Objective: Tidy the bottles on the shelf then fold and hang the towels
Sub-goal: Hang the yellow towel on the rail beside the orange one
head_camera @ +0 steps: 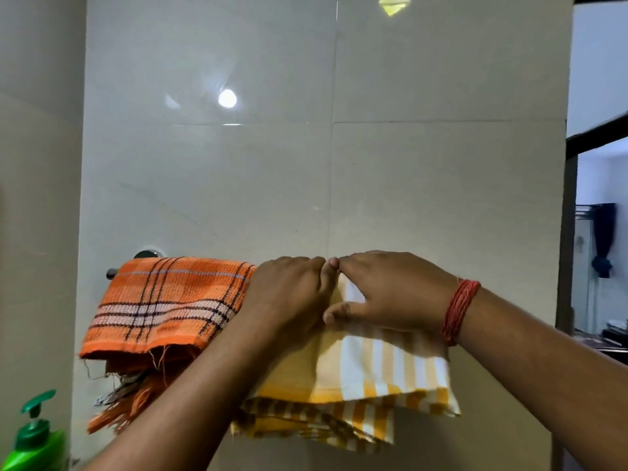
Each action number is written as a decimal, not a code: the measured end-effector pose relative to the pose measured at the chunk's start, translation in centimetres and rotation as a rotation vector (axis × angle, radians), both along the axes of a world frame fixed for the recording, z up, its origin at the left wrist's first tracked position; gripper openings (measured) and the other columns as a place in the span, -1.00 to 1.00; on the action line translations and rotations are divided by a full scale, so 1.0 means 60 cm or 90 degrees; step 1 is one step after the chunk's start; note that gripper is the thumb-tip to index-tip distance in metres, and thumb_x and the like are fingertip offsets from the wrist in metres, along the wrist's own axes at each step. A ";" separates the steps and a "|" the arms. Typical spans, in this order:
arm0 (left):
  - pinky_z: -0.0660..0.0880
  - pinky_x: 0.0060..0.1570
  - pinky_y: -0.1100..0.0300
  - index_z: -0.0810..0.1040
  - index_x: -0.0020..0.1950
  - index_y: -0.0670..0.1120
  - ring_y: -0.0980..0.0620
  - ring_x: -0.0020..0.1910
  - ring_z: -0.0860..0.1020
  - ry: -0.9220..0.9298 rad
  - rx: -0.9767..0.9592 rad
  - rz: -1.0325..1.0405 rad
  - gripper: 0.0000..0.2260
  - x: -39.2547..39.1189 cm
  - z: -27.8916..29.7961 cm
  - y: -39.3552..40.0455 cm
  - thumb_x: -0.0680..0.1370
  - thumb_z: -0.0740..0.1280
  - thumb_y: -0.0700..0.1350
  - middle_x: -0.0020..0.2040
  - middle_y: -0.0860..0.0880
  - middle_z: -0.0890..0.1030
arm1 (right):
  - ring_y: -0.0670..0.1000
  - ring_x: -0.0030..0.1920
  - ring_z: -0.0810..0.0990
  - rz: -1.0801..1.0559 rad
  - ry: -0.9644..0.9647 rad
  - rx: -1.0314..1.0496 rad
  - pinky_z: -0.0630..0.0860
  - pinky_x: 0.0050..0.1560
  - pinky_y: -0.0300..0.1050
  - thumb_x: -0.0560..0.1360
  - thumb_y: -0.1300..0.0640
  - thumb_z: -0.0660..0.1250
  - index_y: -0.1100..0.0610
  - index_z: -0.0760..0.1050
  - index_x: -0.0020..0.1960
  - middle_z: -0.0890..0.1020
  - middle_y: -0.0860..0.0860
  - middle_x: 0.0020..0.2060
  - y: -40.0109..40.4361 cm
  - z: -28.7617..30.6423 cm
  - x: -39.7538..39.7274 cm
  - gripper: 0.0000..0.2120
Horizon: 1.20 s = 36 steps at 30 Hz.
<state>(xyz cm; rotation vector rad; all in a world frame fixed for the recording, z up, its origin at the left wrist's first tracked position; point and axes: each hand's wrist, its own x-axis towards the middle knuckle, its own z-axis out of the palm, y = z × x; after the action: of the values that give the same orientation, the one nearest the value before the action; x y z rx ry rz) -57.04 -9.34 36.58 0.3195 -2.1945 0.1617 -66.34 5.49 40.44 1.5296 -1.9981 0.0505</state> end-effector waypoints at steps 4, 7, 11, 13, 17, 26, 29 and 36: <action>0.41 -0.13 0.09 0.56 -0.04 0.04 0.02 -0.11 0.56 0.010 0.015 0.013 -0.58 -0.003 0.001 0.001 0.70 -0.06 0.11 -0.12 0.04 0.64 | 0.00 0.02 0.59 -0.041 0.072 -0.045 0.25 -0.35 -0.16 0.37 -0.52 0.19 -0.11 0.29 0.37 0.60 -0.13 0.13 -0.003 -0.020 0.007 -0.28; 0.39 -0.15 0.10 0.54 -0.09 0.02 0.03 -0.16 0.54 0.019 0.011 0.035 -0.58 0.000 -0.002 0.005 0.69 -0.06 0.10 -0.17 0.04 0.62 | -0.01 -0.09 0.60 -0.055 0.070 -0.079 0.49 -0.24 -0.11 0.32 -0.57 0.14 -0.11 0.34 0.25 0.62 -0.13 0.03 0.009 -0.031 -0.014 -0.30; 0.36 -0.13 0.11 0.53 -0.06 0.00 0.02 -0.16 0.52 -0.004 0.034 0.045 -0.58 0.006 0.000 0.012 0.69 -0.06 0.11 -0.15 0.03 0.60 | -0.01 -0.03 0.59 -0.092 0.075 -0.121 0.52 -0.09 -0.10 0.37 -0.55 0.07 -0.08 0.31 0.29 0.60 -0.09 0.08 0.036 -0.046 -0.026 -0.29; 0.37 0.00 0.12 0.53 0.09 0.00 0.01 -0.04 0.52 -0.020 0.037 0.039 -0.61 0.012 -0.003 0.019 0.69 -0.04 0.12 -0.01 0.01 0.62 | 0.02 0.15 0.54 -0.102 0.068 -0.136 0.48 0.14 -0.05 0.40 -0.53 0.01 -0.03 0.27 0.40 0.55 -0.06 0.23 0.046 -0.058 -0.024 -0.22; 0.21 0.49 0.04 0.41 0.44 -0.05 -0.05 0.45 0.38 0.045 0.006 -0.017 -0.61 0.049 -0.055 0.038 0.65 0.16 0.04 0.45 -0.06 0.46 | 0.08 0.42 0.35 -0.074 0.044 -0.277 0.27 0.44 0.12 0.50 -0.39 0.03 0.06 0.31 0.46 0.44 0.01 0.39 0.066 -0.112 -0.002 -0.29; 0.23 0.48 0.01 0.52 0.37 0.00 0.03 0.53 0.32 0.191 0.141 -0.178 -0.61 0.156 -0.347 0.046 0.64 0.14 0.12 0.48 0.03 0.44 | 0.21 0.23 0.53 0.185 -0.087 -0.650 0.47 0.19 0.26 0.44 0.11 0.36 0.14 0.59 0.13 0.61 0.15 0.15 0.013 -0.402 0.124 -0.72; 0.14 0.50 0.02 0.44 0.43 0.06 0.03 0.56 0.25 0.126 0.206 -0.082 -0.55 0.182 -0.452 0.022 0.64 0.06 0.21 0.53 0.06 0.36 | 0.17 0.22 0.52 0.185 -0.199 -0.557 0.47 0.20 0.24 0.48 0.04 0.32 0.07 0.51 0.20 0.58 0.10 0.19 -0.028 -0.482 0.145 -0.69; -0.10 0.54 -0.11 0.12 0.61 0.15 0.01 0.63 -0.07 -0.068 0.304 0.240 -0.47 0.269 -0.641 -0.013 0.64 0.06 0.20 0.65 0.08 0.03 | 0.15 0.39 0.41 0.125 -0.414 -0.156 0.31 0.39 0.15 0.49 -0.14 0.23 0.06 0.37 0.41 0.42 0.05 0.42 -0.140 -0.659 0.154 -0.46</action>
<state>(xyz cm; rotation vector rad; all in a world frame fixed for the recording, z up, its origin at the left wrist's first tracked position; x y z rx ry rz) -40.88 -10.11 -1.86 1.0124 -2.2392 -0.1489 -57.09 -2.93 0.91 1.6721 -2.1889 0.9426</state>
